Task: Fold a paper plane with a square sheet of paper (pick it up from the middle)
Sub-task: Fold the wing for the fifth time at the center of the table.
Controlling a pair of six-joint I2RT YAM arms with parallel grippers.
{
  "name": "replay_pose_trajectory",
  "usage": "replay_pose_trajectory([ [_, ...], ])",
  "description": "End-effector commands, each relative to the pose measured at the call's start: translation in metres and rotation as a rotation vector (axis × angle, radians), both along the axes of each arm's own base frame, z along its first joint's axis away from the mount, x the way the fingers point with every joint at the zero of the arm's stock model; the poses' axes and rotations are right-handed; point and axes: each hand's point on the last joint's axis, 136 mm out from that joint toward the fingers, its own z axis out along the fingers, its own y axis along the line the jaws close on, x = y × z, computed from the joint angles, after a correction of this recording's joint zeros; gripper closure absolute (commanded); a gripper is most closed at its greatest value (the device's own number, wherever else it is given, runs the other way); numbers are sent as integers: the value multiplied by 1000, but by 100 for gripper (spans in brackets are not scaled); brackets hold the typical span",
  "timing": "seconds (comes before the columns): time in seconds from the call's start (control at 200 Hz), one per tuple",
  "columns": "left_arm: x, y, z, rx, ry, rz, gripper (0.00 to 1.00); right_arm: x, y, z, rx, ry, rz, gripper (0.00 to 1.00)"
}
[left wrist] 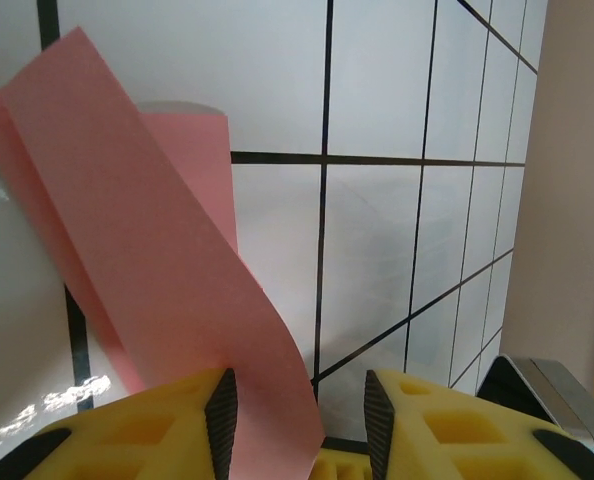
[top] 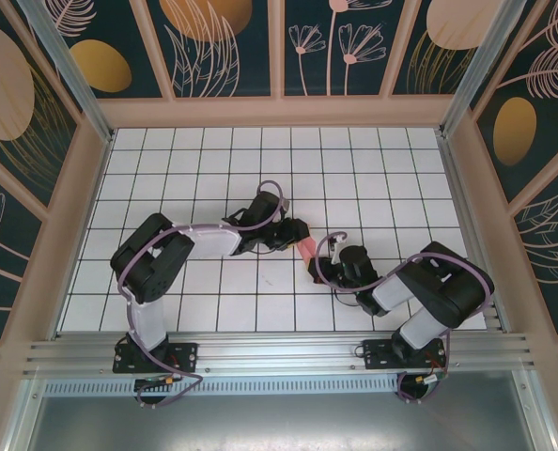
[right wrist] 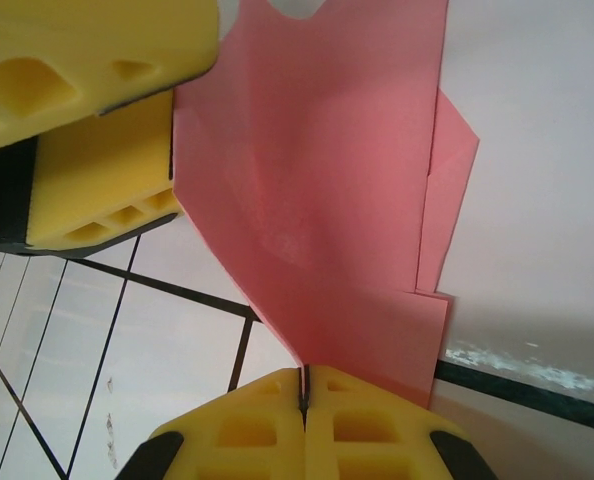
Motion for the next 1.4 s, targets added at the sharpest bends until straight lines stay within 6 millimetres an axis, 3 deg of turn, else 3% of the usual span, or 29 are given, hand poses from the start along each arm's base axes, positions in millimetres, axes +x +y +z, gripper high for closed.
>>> replay_pose_trajectory([
  [0.0,3,-6,-4,7,-9,-29,59,-5,3,-8,-32,38,40,98],
  [0.305,1,-5,-23,69,18,-56,61,-2,3,-2,-87,35,54,86],
  [0.58,4,-6,-21,75,6,-65,60,0,-2,8,-114,30,34,80],
  [0.721,5,-7,-18,77,-1,-72,60,1,1,10,-129,49,44,83],
  [0.926,6,-9,-16,79,-7,-80,60,2,0,9,-130,65,32,100],
  [1.236,9,-8,6,66,-47,-67,57,-5,-1,4,-90,74,40,100],
  [1.396,8,-4,22,37,-83,-50,48,-10,-2,0,-99,64,70,100],
])
